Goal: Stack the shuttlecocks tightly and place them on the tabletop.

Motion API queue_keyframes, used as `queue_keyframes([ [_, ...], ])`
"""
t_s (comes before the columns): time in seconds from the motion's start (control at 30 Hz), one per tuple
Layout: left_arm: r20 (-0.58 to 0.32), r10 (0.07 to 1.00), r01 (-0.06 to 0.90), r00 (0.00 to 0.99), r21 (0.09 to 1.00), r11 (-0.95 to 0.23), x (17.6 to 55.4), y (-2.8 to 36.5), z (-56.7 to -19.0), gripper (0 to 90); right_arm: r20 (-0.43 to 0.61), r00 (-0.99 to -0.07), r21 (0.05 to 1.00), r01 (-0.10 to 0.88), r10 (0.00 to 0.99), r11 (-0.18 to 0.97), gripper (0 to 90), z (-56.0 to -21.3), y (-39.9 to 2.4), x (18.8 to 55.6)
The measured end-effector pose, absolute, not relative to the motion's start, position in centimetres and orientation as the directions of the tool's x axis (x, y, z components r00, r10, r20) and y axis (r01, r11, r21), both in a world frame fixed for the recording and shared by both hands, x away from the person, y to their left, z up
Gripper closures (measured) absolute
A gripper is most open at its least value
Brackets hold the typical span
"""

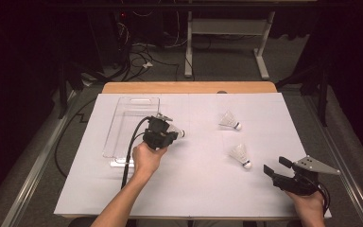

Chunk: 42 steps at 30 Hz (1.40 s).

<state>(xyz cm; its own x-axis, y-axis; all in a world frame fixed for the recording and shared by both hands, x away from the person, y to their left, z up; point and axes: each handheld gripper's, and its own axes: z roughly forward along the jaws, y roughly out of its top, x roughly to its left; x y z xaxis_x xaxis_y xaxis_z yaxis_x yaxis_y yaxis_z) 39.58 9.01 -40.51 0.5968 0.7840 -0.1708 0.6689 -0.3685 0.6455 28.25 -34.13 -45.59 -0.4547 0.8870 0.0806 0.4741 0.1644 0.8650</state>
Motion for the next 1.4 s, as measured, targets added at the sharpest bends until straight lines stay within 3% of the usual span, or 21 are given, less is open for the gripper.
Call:
queue_keyframes([
  [1.4, -0.071, 0.812, 0.702, 0.579, 0.549, -0.453, 43.7, 7.7, -39.1, 87.9, 0.095, -0.459, 0.861, 0.483, 0.883, 0.159, 27.2, -45.7, -34.2, 28.4],
])
